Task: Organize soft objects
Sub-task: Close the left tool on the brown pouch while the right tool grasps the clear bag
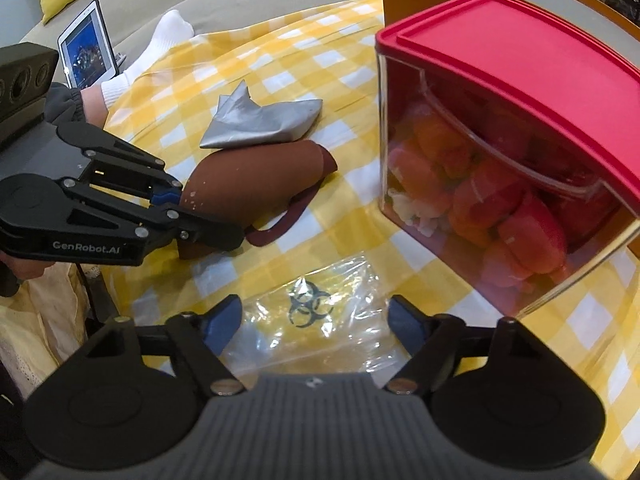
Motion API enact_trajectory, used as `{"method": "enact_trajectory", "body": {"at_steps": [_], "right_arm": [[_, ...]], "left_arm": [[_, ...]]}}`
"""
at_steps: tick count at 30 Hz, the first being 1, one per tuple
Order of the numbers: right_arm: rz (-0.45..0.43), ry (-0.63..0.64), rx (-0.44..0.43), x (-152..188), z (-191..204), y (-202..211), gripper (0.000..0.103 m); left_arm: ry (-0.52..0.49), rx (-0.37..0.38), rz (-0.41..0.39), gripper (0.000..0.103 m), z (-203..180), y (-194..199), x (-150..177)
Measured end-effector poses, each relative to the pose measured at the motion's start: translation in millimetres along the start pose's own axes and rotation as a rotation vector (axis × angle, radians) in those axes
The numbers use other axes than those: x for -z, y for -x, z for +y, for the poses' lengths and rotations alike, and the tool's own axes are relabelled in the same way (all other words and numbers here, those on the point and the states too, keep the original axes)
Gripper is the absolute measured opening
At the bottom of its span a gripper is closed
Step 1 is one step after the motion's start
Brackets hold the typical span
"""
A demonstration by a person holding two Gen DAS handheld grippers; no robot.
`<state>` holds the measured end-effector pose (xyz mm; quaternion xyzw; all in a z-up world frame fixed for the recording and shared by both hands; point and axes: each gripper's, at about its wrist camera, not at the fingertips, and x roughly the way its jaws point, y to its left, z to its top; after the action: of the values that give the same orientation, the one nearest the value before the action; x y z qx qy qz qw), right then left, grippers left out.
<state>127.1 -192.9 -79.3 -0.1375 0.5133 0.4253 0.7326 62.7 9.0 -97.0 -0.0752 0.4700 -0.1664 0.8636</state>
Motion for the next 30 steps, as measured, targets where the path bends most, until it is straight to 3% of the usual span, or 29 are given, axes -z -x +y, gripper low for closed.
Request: {"method": "enact_trajectory", "body": {"at_steps": [5, 10, 12, 13, 15, 16, 17, 23, 30], "right_arm": [[-0.003, -0.009, 0.019, -1, -4, 2, 0.059], [0.004, 0.014, 0.040, -1, -3, 3, 0.049], [0.013, 0.020, 0.033, -1, -2, 4, 0.050], [0.015, 0.021, 0.038, 0, -1, 4, 0.053], [0.027, 0.032, 0.039, 1, 4, 3, 0.071], [0.040, 0.034, 0.036, 2, 6, 2, 0.086], [0.052, 0.032, 0.029, 3, 9, 0, 0.092], [0.084, 0.058, 0.033, 3, 24, -9, 0.100], [0.077, 0.139, 0.101, 11, 36, -11, 0.097]], "left_arm": [[0.020, -0.017, -0.004, 0.006, -1, 0, 3], [0.062, 0.003, -0.035, 0.004, 2, 6, 2], [0.057, 0.008, -0.067, 0.004, 1, 12, 2], [0.046, 0.008, -0.073, 0.004, 0, 14, 0], [0.022, -0.005, -0.085, 0.004, -4, 20, -1], [0.017, -0.011, -0.089, 0.004, -5, 23, -1], [0.018, -0.012, -0.088, 0.004, -5, 26, -2], [0.060, 0.016, -0.108, 0.004, -2, 42, -7], [0.087, 0.010, -0.141, 0.004, -7, 61, -17]]}}
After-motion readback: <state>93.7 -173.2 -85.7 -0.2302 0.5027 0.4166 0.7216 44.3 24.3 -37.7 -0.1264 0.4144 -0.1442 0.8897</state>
